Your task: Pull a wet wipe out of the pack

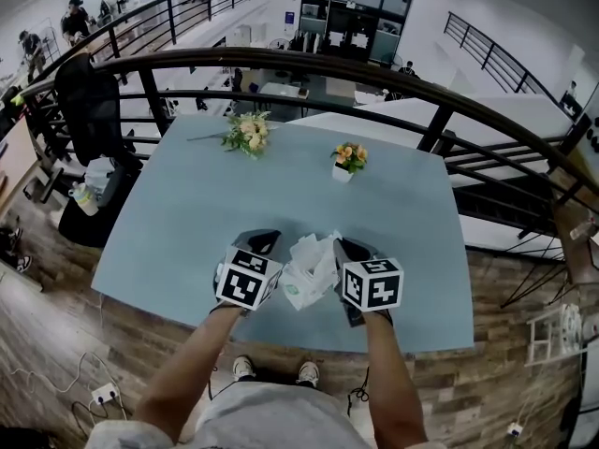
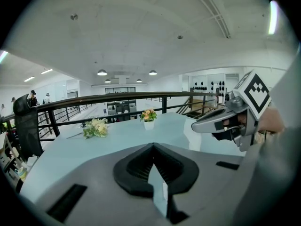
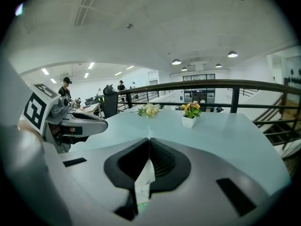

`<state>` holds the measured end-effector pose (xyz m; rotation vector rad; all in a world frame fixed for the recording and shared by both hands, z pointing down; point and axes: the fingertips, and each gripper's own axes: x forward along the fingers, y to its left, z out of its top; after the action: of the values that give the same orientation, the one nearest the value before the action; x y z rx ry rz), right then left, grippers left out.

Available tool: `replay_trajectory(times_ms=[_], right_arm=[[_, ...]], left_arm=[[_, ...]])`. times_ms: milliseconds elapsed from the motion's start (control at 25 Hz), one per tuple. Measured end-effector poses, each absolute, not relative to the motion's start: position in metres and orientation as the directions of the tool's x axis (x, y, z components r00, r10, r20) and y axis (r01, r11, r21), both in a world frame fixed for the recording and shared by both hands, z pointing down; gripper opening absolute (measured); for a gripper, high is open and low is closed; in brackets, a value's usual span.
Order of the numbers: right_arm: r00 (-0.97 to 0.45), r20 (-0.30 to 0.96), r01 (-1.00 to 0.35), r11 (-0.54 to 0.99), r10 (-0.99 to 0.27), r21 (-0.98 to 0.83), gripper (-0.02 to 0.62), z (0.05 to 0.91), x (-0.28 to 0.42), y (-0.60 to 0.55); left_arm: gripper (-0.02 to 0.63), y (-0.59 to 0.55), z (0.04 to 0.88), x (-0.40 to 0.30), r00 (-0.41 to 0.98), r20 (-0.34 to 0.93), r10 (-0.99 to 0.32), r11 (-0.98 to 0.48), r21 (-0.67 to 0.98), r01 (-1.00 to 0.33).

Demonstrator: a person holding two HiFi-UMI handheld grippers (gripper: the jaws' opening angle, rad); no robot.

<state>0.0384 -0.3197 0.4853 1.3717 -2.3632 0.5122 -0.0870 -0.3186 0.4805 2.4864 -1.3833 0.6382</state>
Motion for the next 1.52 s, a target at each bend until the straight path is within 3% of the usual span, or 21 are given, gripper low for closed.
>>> replay_trajectory(times_ms=[1520], right_arm=[[-0.304,0.356,-0.952,0.291,-0.883,-0.092,0.009,0.43,0.127,-0.316]], left_arm=[[-0.005,-0.33,0.456,-0.026,0.552,0.43,-0.715,-0.619,-0.022,-0.785]])
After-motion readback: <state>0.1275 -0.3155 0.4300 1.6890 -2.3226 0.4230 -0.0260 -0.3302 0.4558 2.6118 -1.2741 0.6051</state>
